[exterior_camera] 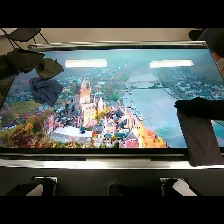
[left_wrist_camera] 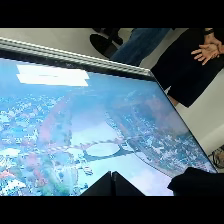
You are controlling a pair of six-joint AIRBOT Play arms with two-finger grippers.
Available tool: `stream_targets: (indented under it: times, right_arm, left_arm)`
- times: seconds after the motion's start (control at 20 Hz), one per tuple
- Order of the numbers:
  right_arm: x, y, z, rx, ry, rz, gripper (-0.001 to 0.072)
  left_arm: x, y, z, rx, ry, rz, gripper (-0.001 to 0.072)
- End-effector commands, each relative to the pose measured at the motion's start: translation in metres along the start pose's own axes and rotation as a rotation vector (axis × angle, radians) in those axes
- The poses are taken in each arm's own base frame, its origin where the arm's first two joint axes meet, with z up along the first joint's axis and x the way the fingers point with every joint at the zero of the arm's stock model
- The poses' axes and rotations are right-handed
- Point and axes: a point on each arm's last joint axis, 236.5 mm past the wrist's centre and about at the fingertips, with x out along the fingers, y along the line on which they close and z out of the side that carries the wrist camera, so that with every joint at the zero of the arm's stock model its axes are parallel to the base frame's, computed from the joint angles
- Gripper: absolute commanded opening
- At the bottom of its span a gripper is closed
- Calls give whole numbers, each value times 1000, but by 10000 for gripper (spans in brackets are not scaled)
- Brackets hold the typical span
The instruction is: Fold the shirts.
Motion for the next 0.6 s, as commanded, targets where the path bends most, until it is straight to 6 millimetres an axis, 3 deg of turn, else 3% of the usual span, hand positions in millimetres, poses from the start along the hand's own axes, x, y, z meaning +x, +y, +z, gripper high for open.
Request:
stream_targets:
  times: [0.0, 0.1, 0.2, 0.3, 0.4, 0.55]
  right_arm:
    - [-17, -69, -35, 62, 122, -275, 49]
    - [-19, -127, -49, 103, 174, -495, 49]
    - [-12, -169, -63, 126, 211, -628, 49]
    - [17, -188, -77, 138, 243, -627, 49]
    - [49, -211, -104, 165, 301, -629, 50]
    - [70, -235, -127, 173, 332, -653, 50]
  left_arm:
    - [0, 0, 0, 3, -1, 1, 35]
    - [0, 0, 0, 3, 0, 0, 35]
    - [-1, -1, -2, 4, 7, -3, 35]
    - [-1, -3, -6, 4, 24, -9, 35]
    - [0, -2, -5, 3, 22, -8, 35]
    - [0, -1, -6, 1, 24, -8, 35]
